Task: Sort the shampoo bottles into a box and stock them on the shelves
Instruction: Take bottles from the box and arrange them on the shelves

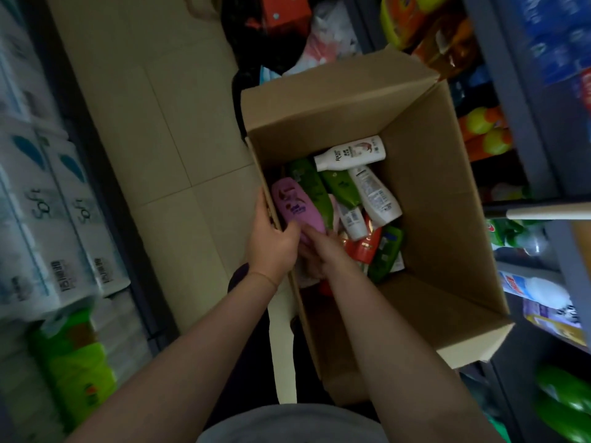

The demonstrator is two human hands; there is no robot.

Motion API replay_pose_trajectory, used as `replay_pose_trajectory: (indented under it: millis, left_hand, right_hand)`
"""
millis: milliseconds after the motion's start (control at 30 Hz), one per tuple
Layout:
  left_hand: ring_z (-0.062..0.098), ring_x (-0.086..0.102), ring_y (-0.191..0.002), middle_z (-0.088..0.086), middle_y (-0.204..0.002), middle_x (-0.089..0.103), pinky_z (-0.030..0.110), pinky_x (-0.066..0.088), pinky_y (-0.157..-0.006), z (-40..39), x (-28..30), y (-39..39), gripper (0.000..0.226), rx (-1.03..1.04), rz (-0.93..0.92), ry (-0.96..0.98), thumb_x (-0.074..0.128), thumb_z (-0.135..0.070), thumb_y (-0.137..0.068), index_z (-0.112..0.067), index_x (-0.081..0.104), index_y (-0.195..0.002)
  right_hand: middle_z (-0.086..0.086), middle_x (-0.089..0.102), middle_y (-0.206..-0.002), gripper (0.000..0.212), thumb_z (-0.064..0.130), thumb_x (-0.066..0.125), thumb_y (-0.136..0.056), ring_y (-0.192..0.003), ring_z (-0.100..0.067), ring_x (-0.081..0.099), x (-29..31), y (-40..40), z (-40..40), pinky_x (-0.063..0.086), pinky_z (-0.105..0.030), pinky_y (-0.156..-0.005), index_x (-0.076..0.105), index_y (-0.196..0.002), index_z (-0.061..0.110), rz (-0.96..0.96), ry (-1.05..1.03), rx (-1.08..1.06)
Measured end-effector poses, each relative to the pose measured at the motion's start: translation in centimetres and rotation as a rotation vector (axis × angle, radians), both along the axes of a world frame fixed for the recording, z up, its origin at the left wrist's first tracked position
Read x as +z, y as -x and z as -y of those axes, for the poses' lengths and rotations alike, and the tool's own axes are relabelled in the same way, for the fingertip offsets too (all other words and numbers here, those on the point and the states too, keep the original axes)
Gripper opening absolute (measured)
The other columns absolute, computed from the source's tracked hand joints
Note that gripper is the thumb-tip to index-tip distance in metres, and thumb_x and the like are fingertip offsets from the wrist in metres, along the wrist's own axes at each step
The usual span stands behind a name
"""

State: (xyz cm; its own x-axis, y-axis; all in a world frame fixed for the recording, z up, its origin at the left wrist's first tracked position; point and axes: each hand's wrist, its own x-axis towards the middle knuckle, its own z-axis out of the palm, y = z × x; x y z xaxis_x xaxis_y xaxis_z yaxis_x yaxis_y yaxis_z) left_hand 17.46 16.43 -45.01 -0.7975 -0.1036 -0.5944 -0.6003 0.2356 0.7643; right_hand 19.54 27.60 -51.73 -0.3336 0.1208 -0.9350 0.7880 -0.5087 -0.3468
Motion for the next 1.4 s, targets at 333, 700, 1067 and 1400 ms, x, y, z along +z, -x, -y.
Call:
replay_pose_trajectory:
  millis: [333,700,1067,1400]
  left_hand:
    - [0.031,0.029,-0.144,0.016,-0.16,0.024,0.045,0.026,-0.119,-0.9,4.5,0.5,0.1,-0.072,-0.101,0.346,0.077,-0.035,-0.081,-0.015,0.015,-0.158]
    - [0.021,0.07,-0.094,0.007,-0.106,0.075,0.046,0.058,-0.085,-15.8,30.1,-2.9,0.067,-0.686,-0.352,-0.481,0.088,-0.038,-0.056,-0.016,0.063,-0.113]
    - [0.018,0.072,-0.082,0.005,-0.096,0.076,0.03,0.058,-0.065,-26.6,43.4,-8.4,0.045,-0.703,-0.487,-0.836,0.086,-0.02,-0.071,-0.02,0.066,-0.111]
    - [0.018,0.067,-0.109,0.005,-0.118,0.069,0.031,0.056,-0.09,-30.8,40.0,-10.2,0.053,-0.913,-0.552,-0.528,0.084,-0.014,-0.078,-0.016,0.06,-0.125]
  right_hand:
    - [-0.002,0.073,-0.104,0.044,0.033,0.085,-0.068,-0.096,-0.019,0.071,15.4,-2.4,-10.5,0.06,-0.04,-0.082,0.067,-0.107,0.024,-0.369,-0.513,0.278]
    - [-0.003,0.074,-0.088,0.017,0.033,0.073,-0.086,-0.08,-0.016,0.066,38.7,-7.0,-17.4,0.054,-0.04,-0.075,0.072,-0.091,0.016,-0.874,-0.605,-0.221]
    - [0.004,0.073,-0.106,0.045,0.023,0.084,-0.077,-0.097,-0.013,0.069,48.0,-17.1,-25.5,0.058,-0.034,-0.085,0.062,-0.116,0.025,-1.089,-0.944,-0.045]
    - [0.017,0.064,-0.098,0.05,0.02,0.082,-0.078,-0.091,0.003,0.061,45.1,-20.5,-29.3,0.053,-0.017,-0.071,0.051,-0.114,0.034,-0.869,-1.284,-0.14]
